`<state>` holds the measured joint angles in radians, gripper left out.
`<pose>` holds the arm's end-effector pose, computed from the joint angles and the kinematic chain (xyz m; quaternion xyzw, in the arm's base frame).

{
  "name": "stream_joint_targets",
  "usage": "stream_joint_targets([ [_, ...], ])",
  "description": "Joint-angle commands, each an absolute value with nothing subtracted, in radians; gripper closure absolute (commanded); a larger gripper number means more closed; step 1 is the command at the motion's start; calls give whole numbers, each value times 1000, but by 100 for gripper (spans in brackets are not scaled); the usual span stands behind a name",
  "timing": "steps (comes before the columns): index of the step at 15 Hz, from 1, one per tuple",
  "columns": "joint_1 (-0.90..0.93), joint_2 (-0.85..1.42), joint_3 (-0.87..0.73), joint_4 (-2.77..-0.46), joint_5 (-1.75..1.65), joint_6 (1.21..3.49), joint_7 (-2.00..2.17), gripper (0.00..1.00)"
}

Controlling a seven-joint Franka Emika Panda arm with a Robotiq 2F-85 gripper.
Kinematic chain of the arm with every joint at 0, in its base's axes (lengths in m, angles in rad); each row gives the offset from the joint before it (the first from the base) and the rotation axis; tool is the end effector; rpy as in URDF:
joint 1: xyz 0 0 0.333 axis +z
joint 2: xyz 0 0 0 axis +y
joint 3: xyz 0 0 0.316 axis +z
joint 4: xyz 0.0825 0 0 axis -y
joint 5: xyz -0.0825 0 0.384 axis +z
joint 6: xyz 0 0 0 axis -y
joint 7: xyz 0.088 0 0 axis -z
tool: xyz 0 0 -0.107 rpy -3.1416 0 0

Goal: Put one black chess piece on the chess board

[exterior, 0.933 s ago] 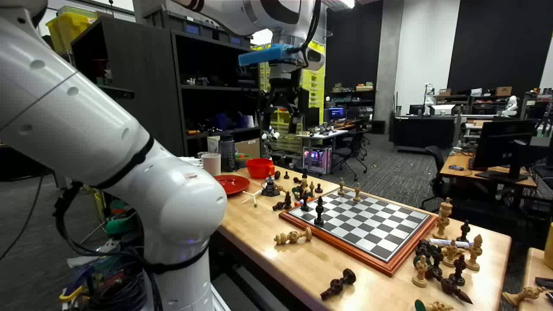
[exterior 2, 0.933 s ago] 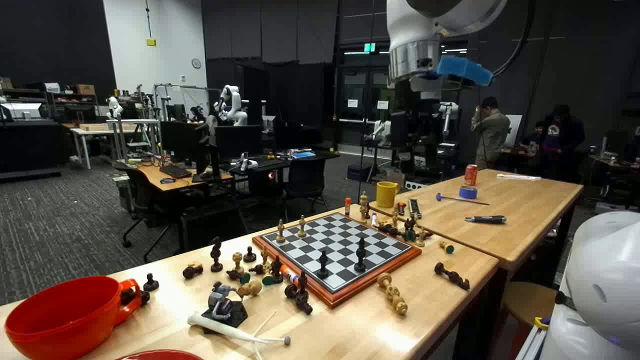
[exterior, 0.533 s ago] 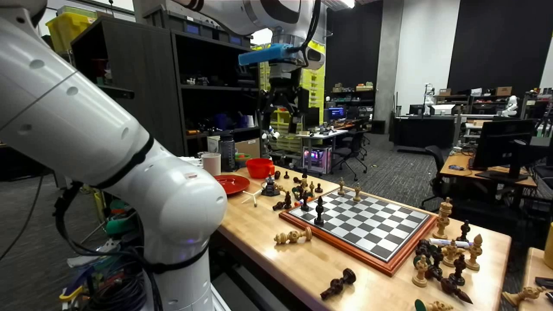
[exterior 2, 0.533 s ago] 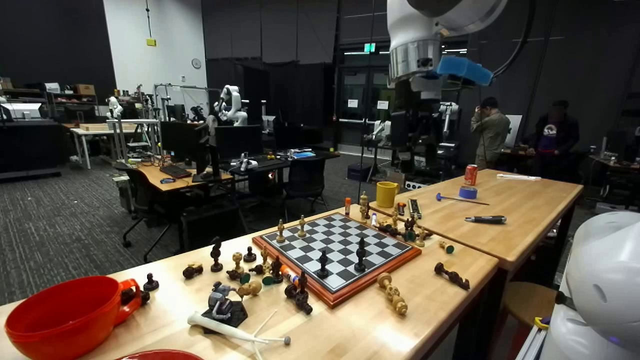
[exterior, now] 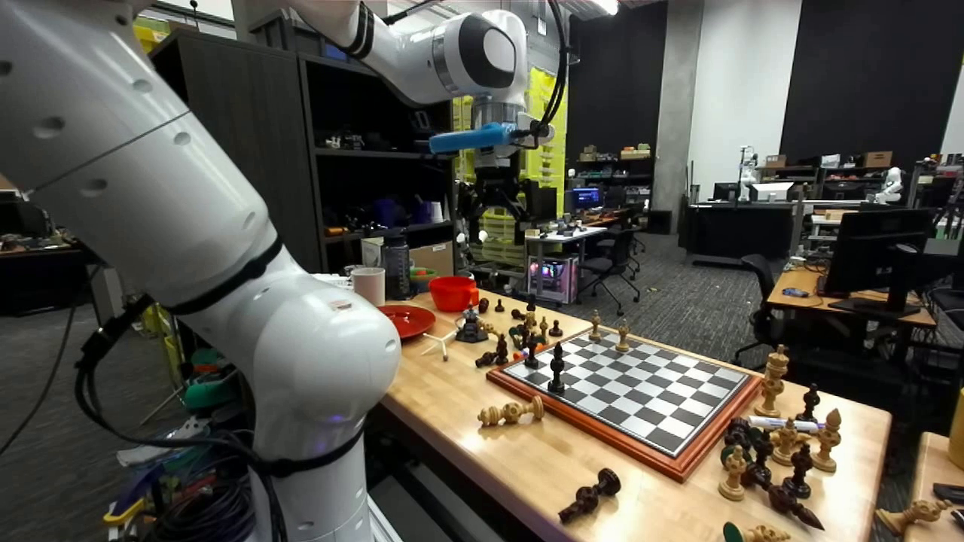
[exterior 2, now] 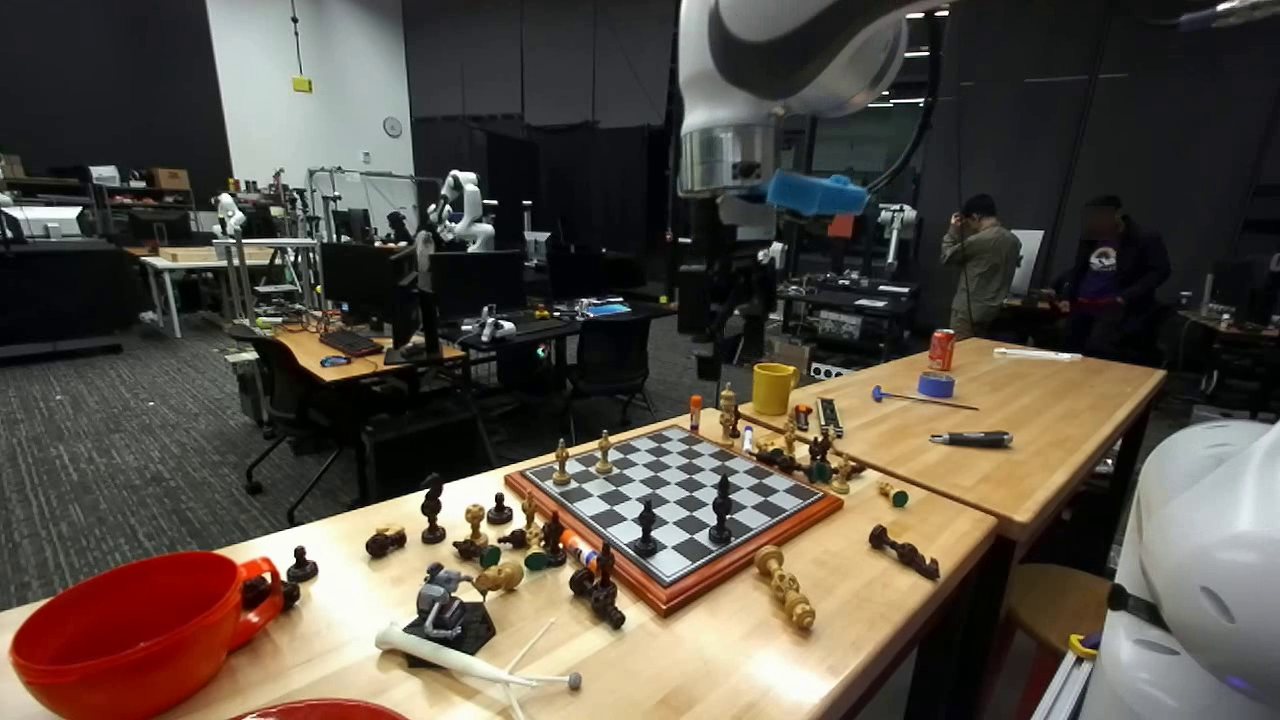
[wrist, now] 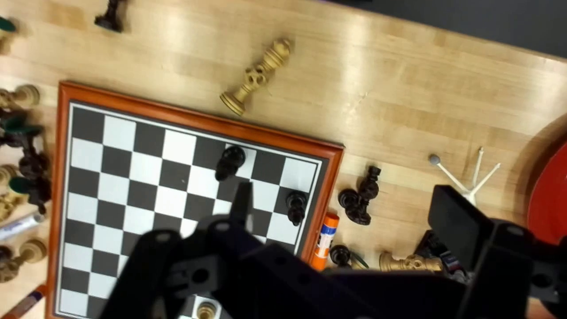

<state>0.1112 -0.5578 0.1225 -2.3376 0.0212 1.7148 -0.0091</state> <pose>0.3652 0.0950 0.5315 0.9932 0.1089 -0.0317 0.0253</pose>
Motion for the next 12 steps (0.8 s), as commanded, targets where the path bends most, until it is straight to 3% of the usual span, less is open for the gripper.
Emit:
stream_joint_targets([
  [1, 130, -356, 167, -2251, -13, 1795, -1, 0],
  [3, 135, -409, 156, -2298, 9, 1800, -4, 0],
  [12, 147, -181, 159, -2185, 27, 1865, -63, 0],
])
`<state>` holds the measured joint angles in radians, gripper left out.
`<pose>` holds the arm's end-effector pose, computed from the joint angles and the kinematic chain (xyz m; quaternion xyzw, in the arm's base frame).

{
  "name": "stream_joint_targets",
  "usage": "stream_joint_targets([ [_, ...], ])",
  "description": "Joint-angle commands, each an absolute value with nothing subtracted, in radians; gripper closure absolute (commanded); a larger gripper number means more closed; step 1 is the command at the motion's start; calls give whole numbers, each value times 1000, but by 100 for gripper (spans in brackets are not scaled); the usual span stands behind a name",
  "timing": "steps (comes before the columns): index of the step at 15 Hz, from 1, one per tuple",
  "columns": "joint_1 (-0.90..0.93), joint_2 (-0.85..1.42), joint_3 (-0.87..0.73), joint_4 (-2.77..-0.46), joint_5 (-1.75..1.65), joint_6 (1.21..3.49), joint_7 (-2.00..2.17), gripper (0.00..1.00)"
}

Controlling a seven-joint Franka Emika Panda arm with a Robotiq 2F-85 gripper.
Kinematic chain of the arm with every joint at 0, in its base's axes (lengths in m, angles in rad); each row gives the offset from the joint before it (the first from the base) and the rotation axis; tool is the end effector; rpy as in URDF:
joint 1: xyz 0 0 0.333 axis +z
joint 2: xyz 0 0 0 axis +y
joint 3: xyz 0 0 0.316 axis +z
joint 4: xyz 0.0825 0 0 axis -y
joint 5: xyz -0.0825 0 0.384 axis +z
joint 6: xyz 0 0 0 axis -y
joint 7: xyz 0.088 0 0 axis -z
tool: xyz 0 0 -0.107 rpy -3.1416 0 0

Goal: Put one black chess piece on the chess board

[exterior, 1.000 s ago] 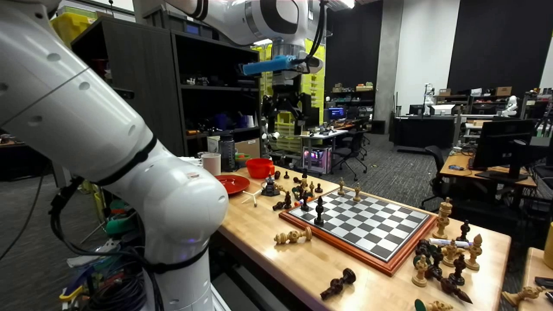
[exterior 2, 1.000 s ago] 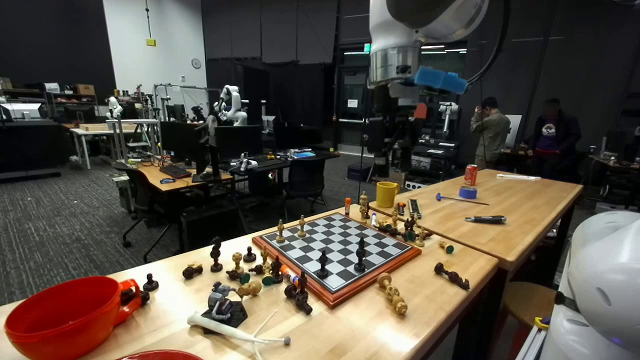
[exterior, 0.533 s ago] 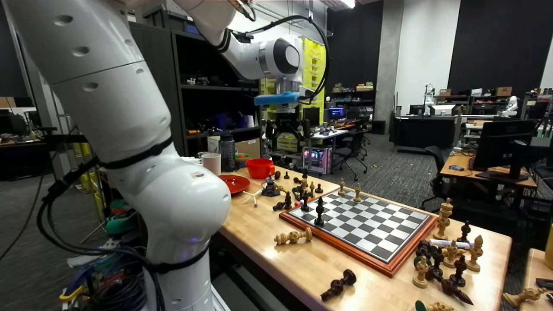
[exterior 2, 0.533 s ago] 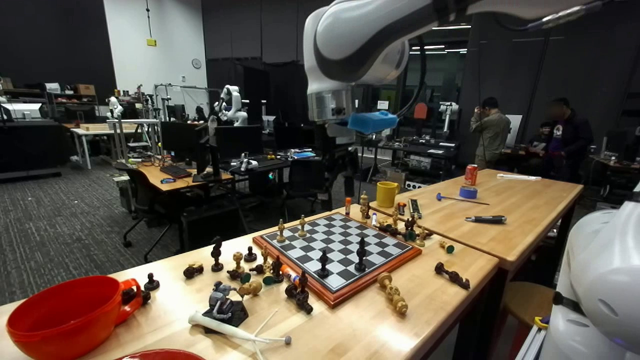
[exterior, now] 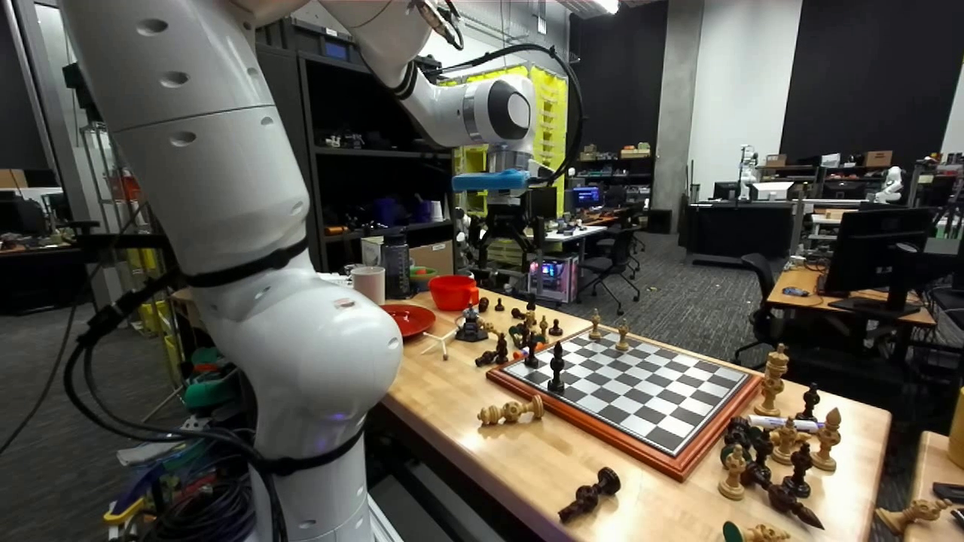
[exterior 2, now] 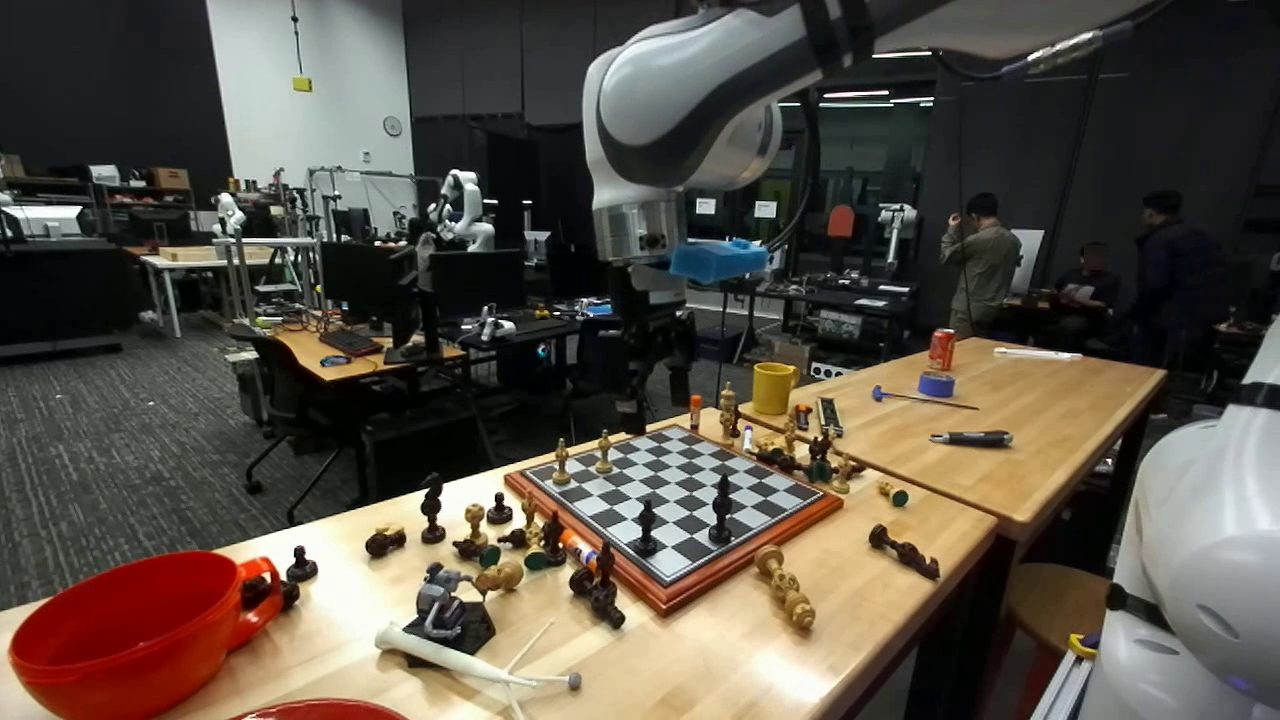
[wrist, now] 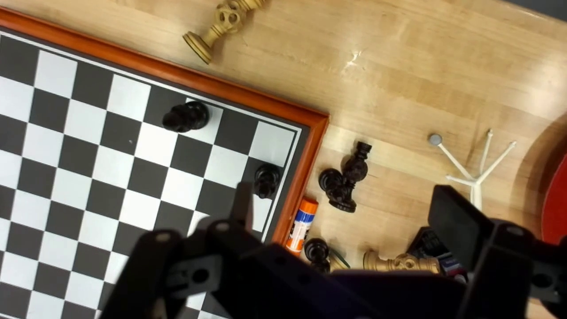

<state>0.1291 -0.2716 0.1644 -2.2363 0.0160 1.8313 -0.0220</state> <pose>0.4337 0.1359 0.4688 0.9863 0.1498 -0.0658 0.0233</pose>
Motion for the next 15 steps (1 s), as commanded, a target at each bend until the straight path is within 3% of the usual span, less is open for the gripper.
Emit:
stream_joint_targets([
  [1, 151, -151, 159, -2172, 33, 1881, -86, 0],
  [15, 134, 296, 161, -1859, 34, 1859, -229, 0],
])
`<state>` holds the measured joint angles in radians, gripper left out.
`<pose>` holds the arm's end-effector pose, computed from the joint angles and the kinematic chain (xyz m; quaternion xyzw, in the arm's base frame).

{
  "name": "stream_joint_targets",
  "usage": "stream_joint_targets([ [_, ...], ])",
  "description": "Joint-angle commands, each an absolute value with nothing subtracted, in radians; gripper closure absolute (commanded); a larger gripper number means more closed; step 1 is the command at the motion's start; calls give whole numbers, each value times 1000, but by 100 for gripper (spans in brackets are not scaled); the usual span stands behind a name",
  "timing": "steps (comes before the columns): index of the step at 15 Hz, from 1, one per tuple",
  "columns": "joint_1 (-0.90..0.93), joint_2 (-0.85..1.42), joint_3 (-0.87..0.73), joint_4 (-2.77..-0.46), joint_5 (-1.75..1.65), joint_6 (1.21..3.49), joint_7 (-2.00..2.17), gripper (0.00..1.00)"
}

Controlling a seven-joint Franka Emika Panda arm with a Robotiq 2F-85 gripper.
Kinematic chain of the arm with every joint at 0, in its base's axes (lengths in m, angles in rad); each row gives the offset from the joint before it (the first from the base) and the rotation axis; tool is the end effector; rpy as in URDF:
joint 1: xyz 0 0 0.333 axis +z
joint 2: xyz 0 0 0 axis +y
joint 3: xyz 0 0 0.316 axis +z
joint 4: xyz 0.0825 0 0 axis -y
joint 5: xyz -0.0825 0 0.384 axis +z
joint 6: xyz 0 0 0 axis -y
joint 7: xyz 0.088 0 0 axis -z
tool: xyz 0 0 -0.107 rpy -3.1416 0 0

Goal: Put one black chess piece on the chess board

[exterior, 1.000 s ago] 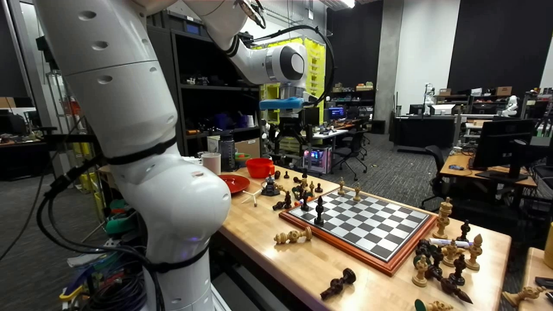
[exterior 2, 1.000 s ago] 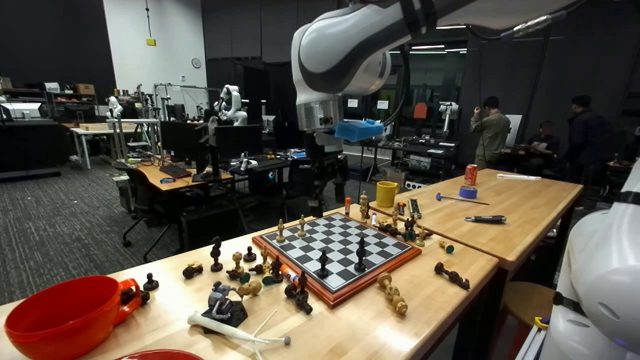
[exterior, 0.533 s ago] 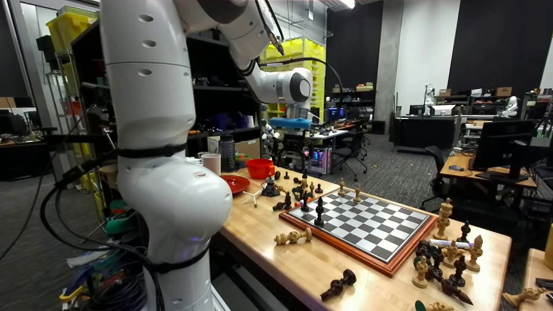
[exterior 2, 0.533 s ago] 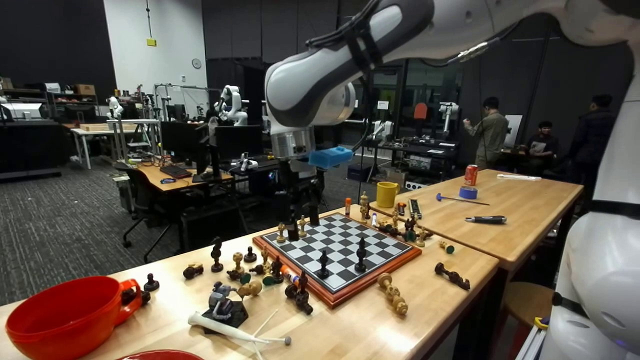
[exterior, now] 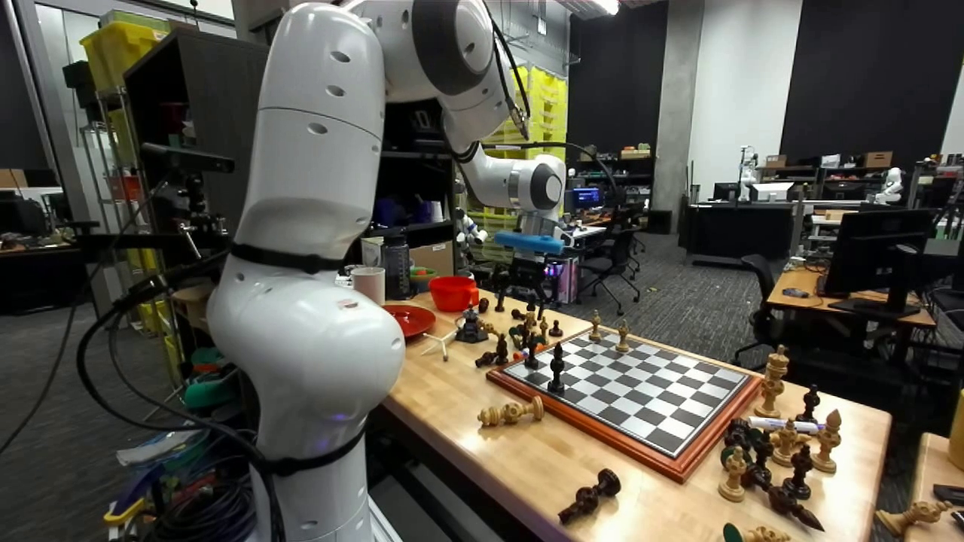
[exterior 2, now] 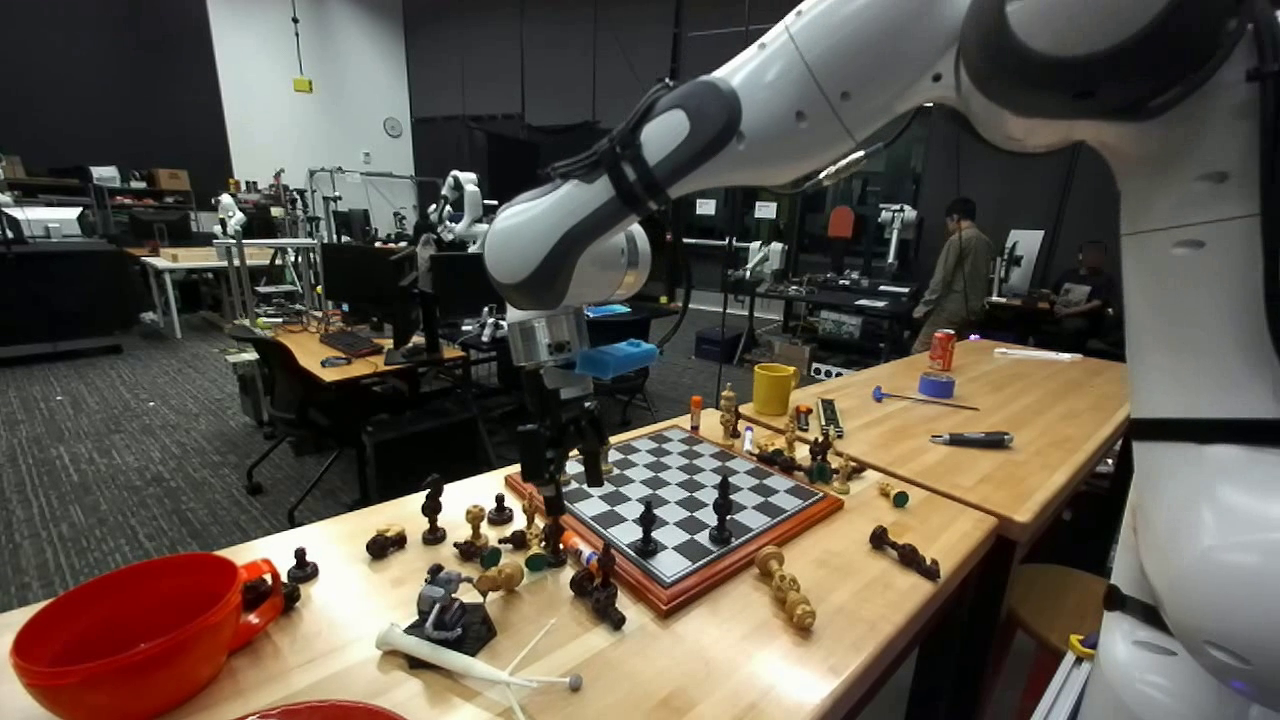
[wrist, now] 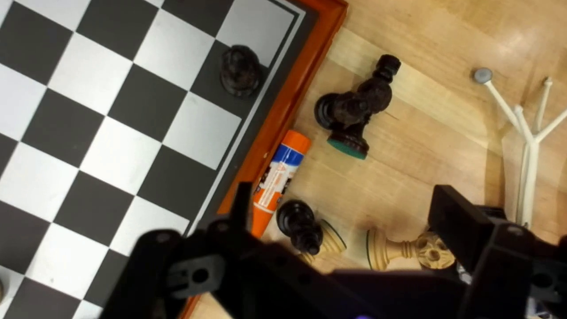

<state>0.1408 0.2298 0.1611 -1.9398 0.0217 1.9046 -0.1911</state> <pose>0.5474 0.1690 0.3490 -0.9622 -0.2374 0.1320 0.0208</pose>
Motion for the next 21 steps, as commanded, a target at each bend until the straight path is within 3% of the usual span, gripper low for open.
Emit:
stream_joint_targets([
  [1, 132, 318, 161, -1839, 34, 1851, -235, 0],
  [6, 123, 392, 164, -1762, 36, 1811, -260, 0],
  [7, 123, 402, 165, -1752, 36, 1804, -264, 25],
  [9, 122, 416, 166, -1736, 36, 1790, -270, 31],
  [17, 136, 427, 178, -1720, 27, 1730, -280, 94],
  [18, 139, 422, 181, -1723, 25, 1722, -281, 99],
  [21, 148, 411, 188, -1727, 21, 1702, -276, 100],
])
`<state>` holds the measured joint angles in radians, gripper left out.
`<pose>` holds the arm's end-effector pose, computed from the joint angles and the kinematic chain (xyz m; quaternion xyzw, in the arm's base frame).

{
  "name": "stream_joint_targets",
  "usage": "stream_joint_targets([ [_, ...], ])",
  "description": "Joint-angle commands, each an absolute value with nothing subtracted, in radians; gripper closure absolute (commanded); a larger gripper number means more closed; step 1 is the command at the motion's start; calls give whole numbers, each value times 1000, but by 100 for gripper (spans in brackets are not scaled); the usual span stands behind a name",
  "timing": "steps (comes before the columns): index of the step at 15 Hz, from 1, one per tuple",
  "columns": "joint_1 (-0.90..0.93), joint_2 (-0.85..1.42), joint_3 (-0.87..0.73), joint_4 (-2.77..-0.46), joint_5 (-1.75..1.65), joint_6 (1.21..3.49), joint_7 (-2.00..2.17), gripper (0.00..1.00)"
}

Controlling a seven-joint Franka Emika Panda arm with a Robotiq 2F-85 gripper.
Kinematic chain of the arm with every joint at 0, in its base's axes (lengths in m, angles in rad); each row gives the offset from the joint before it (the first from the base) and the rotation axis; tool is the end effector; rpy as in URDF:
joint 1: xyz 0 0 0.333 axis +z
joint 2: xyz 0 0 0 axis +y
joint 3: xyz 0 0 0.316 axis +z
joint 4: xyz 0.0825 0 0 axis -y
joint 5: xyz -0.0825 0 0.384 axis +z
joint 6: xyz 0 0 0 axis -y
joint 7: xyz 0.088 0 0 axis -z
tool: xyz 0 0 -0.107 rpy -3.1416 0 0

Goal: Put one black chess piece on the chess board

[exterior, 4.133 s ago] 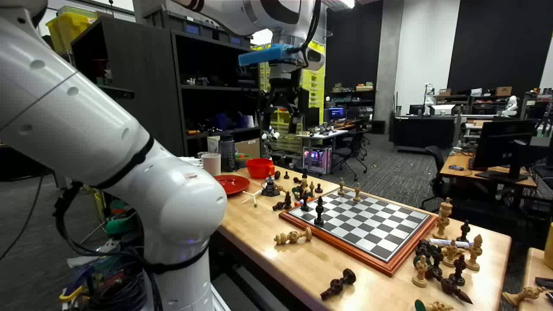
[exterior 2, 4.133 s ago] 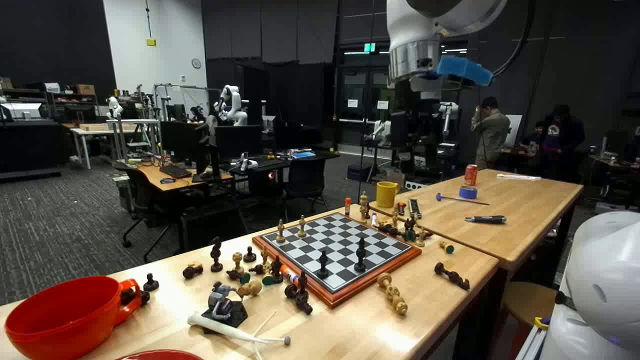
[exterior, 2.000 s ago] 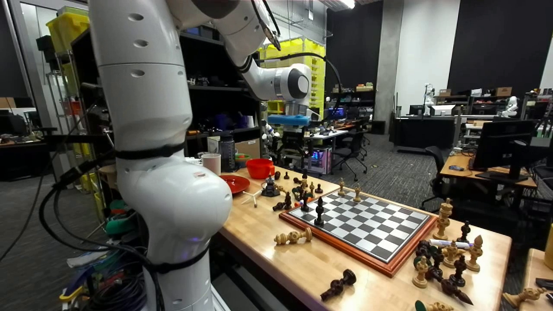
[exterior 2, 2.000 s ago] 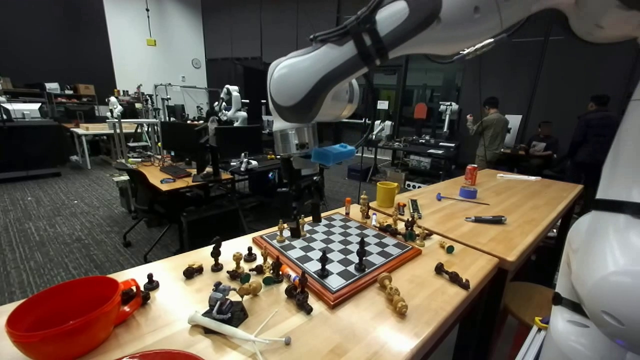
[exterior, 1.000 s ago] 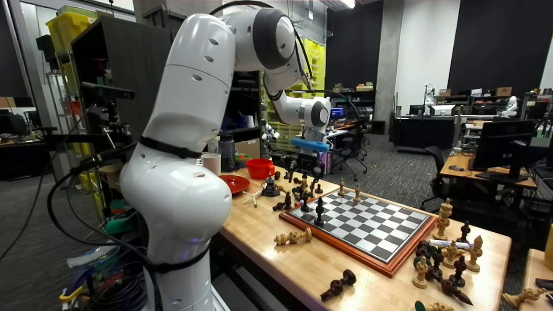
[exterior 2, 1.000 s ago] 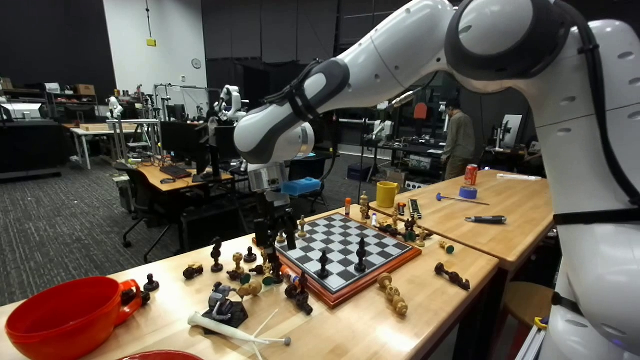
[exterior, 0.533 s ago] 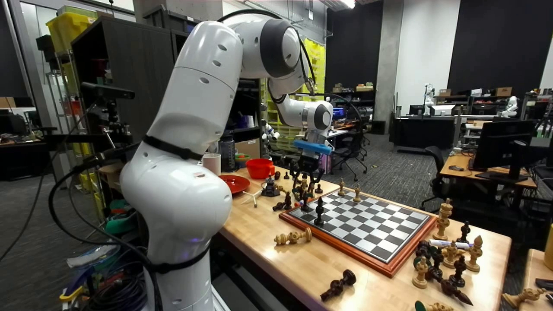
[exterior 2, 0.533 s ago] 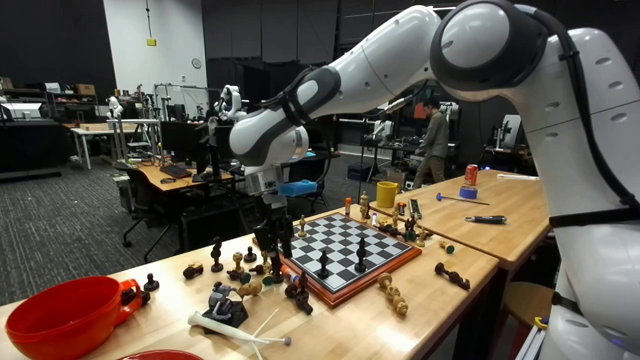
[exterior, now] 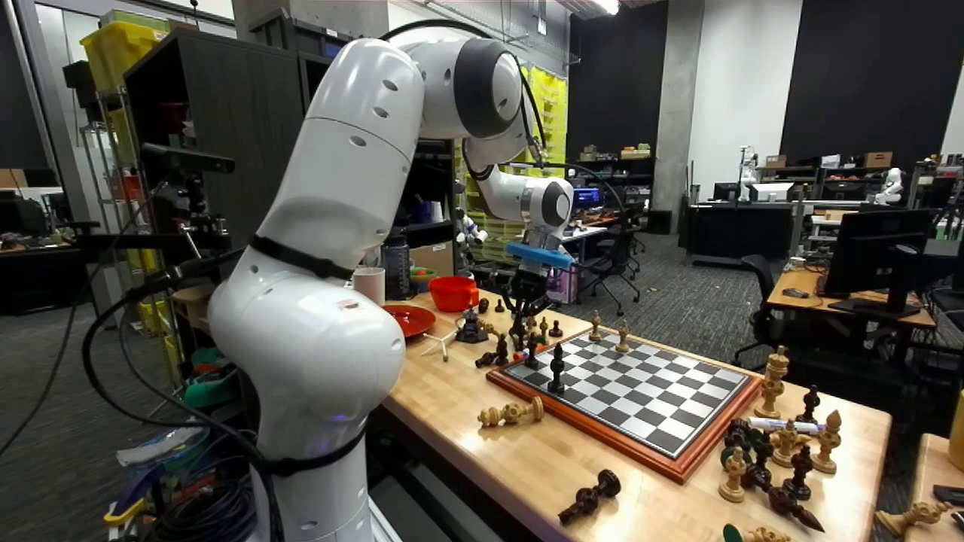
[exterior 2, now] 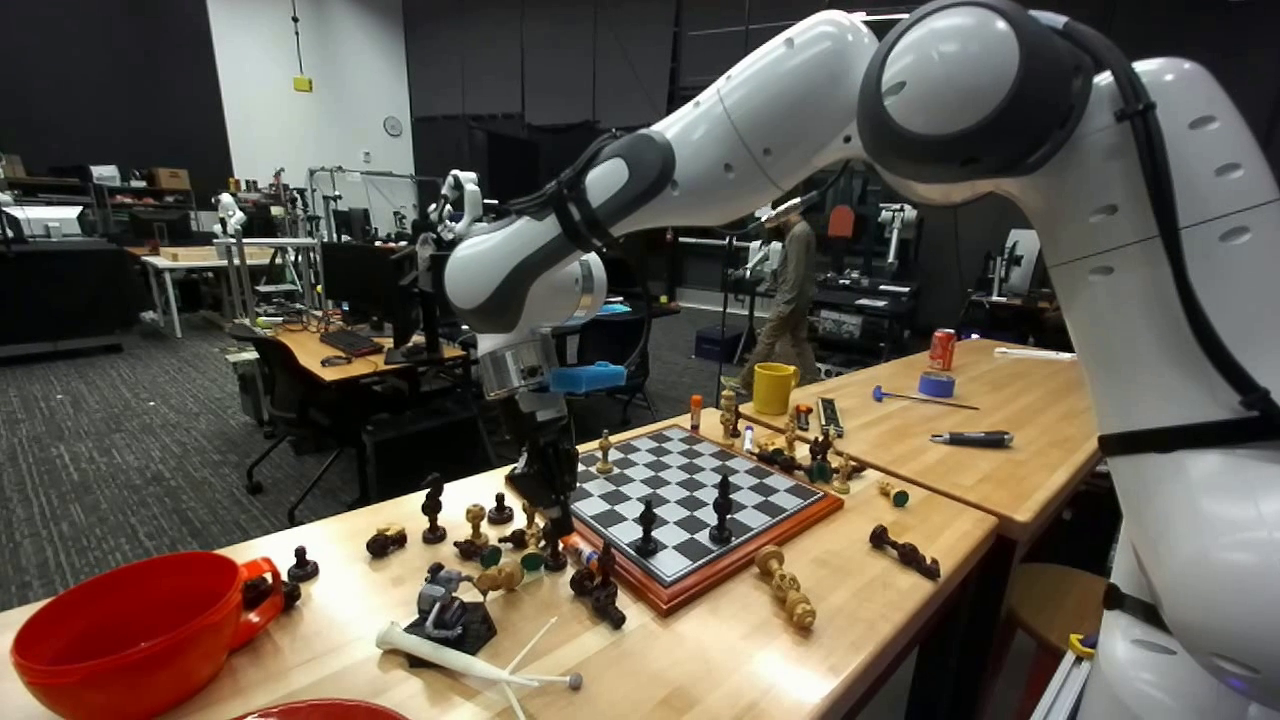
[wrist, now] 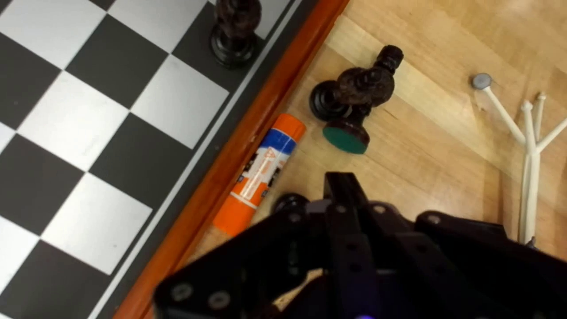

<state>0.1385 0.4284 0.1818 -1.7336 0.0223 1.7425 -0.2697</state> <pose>0.5791 0.1856 0.3111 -0.9366 -0.2801 0.2059 0.0436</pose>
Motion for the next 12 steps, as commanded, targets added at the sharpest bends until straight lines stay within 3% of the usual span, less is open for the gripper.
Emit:
stream_joint_targets([
  [1, 149, 408, 188, -1727, 22, 1697, -274, 88],
  [2, 152, 407, 189, -1725, 20, 1691, -272, 73],
  [12, 157, 426, 188, -1683, 10, 1670, -272, 7],
])
